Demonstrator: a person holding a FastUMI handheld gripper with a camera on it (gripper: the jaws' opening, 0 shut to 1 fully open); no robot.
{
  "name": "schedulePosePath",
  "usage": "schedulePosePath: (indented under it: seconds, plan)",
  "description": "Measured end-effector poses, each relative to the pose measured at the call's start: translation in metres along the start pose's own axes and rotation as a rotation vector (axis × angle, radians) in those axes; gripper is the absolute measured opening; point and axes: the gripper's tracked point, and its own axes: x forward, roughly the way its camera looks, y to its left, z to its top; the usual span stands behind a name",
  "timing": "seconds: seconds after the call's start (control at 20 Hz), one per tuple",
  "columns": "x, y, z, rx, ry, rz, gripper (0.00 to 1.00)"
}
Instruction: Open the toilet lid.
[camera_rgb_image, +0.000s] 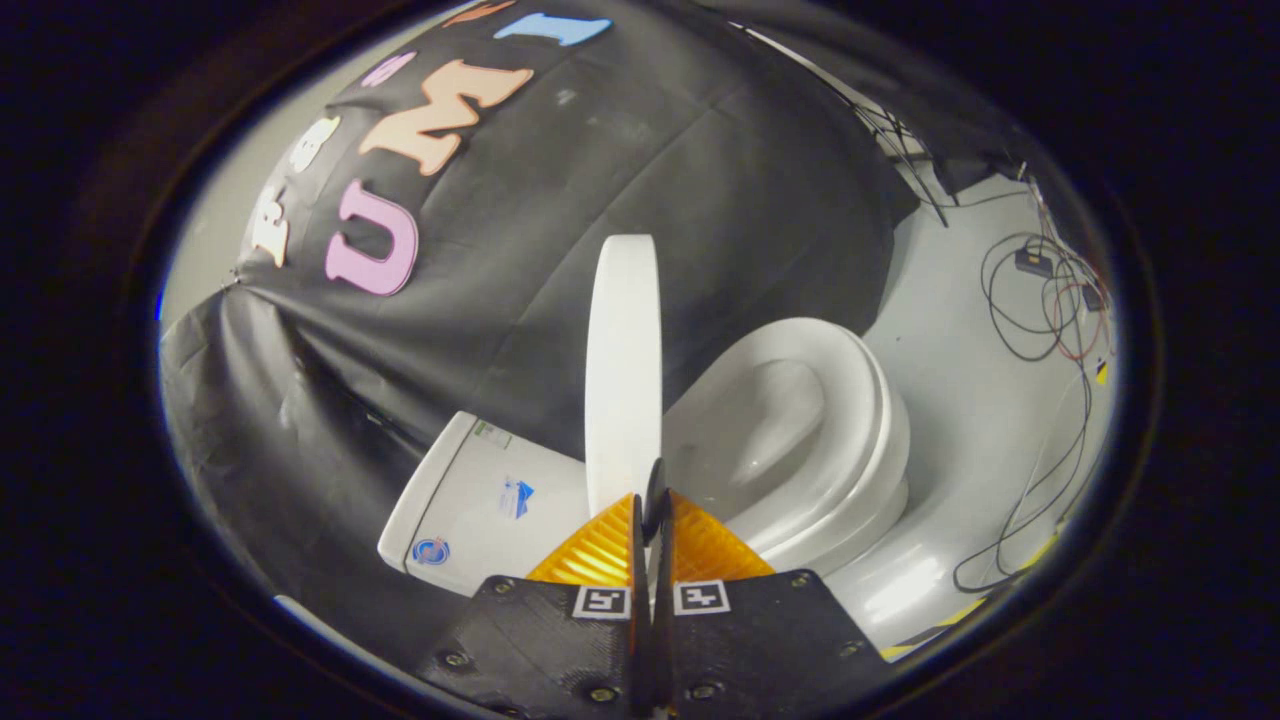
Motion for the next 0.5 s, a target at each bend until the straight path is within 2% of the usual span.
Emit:
schedulePosePath:
  seconds: [0.3,0.5]
  plan:
    - [-0.003,0.029,-0.001,-0.226,-0.037,-0.045,0.02]
    - [-0.004,0.042,-0.002,-0.307,-0.052,-0.050,0.01]
